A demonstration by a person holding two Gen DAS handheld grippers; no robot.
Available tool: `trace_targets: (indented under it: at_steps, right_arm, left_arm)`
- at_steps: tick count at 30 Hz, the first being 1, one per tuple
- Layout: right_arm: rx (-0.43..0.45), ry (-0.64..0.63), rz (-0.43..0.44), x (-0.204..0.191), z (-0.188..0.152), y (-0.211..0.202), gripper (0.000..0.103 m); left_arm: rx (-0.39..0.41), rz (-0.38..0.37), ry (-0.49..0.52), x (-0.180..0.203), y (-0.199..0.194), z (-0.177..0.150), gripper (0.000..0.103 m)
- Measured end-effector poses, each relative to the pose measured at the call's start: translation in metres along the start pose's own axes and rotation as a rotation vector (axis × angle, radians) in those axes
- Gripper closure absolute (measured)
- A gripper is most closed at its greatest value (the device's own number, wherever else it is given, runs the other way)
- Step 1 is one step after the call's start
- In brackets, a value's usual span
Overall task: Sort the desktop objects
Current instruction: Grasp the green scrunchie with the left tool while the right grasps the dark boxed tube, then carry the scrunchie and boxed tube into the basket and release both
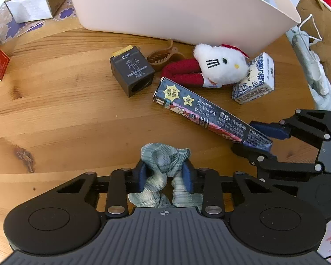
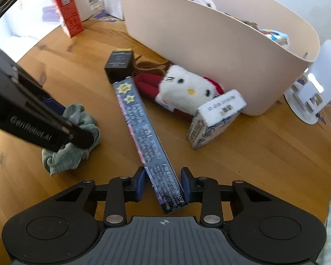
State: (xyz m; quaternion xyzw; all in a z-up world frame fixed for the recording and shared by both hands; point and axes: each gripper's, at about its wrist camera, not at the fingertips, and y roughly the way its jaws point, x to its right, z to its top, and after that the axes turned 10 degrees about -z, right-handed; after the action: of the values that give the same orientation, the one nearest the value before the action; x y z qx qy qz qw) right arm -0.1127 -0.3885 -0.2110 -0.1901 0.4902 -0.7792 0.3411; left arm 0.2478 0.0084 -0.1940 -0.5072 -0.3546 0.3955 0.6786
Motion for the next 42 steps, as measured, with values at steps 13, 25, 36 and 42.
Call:
trace_targets:
  at_steps: [13, 25, 36, 42]
  right_arm:
    - [0.068, 0.024, 0.093, -0.008, -0.001, -0.023, 0.081]
    - [0.155, 0.101, 0.153, 0.010, 0.000, -0.060, 0.081]
    - [0.264, 0.129, 0.149, 0.032, 0.004, -0.105, 0.081]
    - [0.314, 0.184, 0.109, 0.055, 0.008, -0.120, 0.081]
  left_arm:
    - [0.059, 0.003, 0.044, 0.007, -0.020, 0.000, 0.083]
    - [0.150, 0.033, 0.079, -0.015, -0.058, -0.008, 0.083]
    - [0.254, 0.042, 0.094, -0.018, -0.092, 0.009, 0.083]
    - [0.294, 0.035, 0.102, -0.017, -0.105, 0.022, 0.083]
